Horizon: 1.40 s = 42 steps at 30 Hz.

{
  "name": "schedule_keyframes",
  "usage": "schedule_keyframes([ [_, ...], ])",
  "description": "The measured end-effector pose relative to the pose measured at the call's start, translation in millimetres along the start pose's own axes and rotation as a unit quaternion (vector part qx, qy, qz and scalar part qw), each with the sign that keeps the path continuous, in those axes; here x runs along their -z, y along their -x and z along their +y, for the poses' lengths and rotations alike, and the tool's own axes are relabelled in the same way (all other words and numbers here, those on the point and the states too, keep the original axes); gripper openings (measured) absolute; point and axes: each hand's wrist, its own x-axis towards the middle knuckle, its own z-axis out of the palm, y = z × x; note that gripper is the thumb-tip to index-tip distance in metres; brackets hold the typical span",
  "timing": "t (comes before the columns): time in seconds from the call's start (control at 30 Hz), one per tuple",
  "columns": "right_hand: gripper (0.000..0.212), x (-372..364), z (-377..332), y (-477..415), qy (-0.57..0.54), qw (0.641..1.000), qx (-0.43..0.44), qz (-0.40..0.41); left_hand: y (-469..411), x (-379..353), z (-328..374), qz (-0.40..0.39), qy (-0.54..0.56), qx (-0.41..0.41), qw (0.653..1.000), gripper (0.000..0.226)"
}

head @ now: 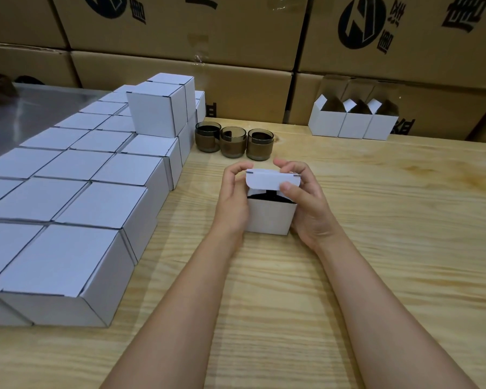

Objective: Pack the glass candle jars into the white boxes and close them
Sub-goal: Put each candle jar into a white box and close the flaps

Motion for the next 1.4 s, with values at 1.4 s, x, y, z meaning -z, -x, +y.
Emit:
schedule_keyframes([
  [1.4, 0.025, 4.7, 2.3, -1.4, 0.048, 0.999, -0.025, 0.008, -3.3, 9.4, -3.6, -0.095, 0.060, 0.036, 0.993, 0.030],
])
